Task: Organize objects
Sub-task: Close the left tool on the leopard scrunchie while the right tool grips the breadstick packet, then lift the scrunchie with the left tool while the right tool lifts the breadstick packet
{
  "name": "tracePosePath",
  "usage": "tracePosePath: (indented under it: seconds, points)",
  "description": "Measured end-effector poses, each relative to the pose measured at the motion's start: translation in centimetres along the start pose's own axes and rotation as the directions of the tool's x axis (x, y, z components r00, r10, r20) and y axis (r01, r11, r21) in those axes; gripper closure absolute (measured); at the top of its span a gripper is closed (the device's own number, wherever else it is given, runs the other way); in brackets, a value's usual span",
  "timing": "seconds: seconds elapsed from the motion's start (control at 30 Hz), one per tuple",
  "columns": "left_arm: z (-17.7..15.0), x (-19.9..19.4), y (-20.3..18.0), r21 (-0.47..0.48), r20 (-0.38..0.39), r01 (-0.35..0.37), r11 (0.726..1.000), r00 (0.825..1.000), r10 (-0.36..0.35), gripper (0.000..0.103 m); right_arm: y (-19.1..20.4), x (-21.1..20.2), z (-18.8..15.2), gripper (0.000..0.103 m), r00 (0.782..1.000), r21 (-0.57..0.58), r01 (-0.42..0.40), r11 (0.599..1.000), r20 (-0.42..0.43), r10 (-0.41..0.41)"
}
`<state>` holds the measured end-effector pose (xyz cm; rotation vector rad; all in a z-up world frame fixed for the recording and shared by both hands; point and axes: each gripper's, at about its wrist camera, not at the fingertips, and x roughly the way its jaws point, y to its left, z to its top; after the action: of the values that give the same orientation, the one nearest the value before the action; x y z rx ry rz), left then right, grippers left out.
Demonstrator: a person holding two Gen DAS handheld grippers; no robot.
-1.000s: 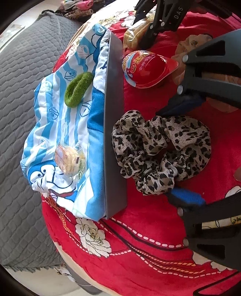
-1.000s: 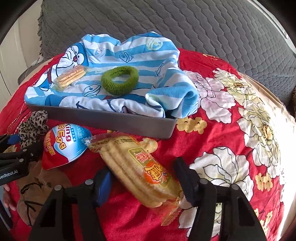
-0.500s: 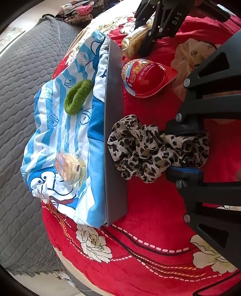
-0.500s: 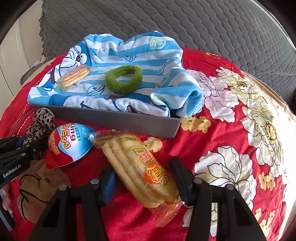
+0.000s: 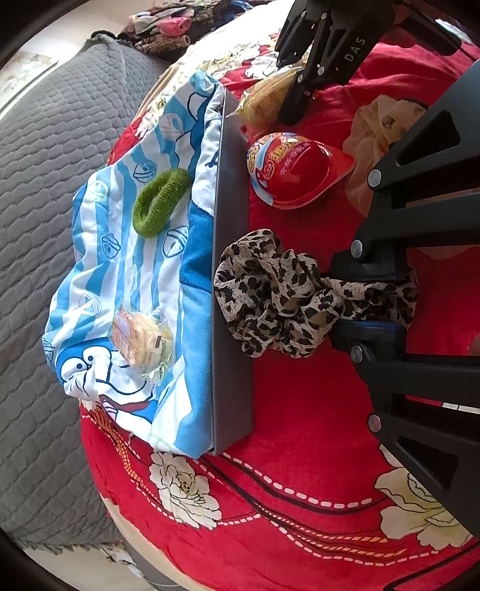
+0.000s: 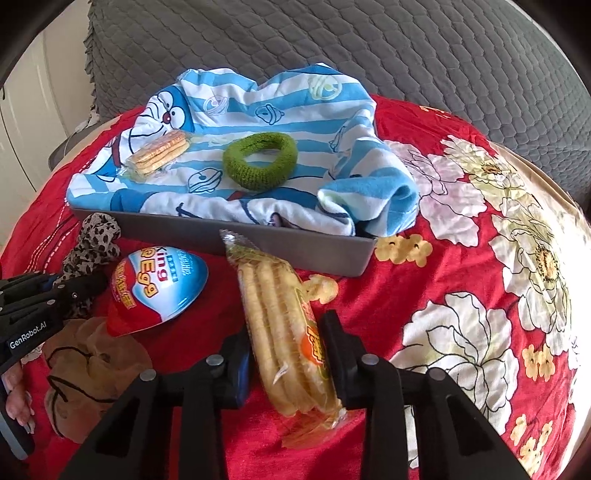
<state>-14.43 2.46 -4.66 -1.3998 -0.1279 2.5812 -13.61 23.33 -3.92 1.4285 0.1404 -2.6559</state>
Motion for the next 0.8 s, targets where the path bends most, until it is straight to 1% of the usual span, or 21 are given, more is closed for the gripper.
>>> tracePosePath:
  seconds: [0.2,0.47,0.8]
  points:
    - [-0.1,-0.5,-0.1,-0.001,0.006,0.009,1.000,1.000,-0.009,0.090,0.0,-0.2,0.1,0.072,1.000,0.007,-0.011,1.000,-0.001,0.011]
    - [-0.3,-1.3,0.2,-0.013,0.016,-0.007,1.000,1.000,0.007,0.090,0.1,-0.7,0.3,0.075,1.000,0.004,-0.017,1.000,0.008,0.017]
    - [-0.8,-2.5,-0.2,-0.002,0.018,-0.021,1.000,1.000,0.021,0.090,0.8,-2.1,0.5,0.076,0.999,-0.010,-0.025,1.000,0.028,0.025]
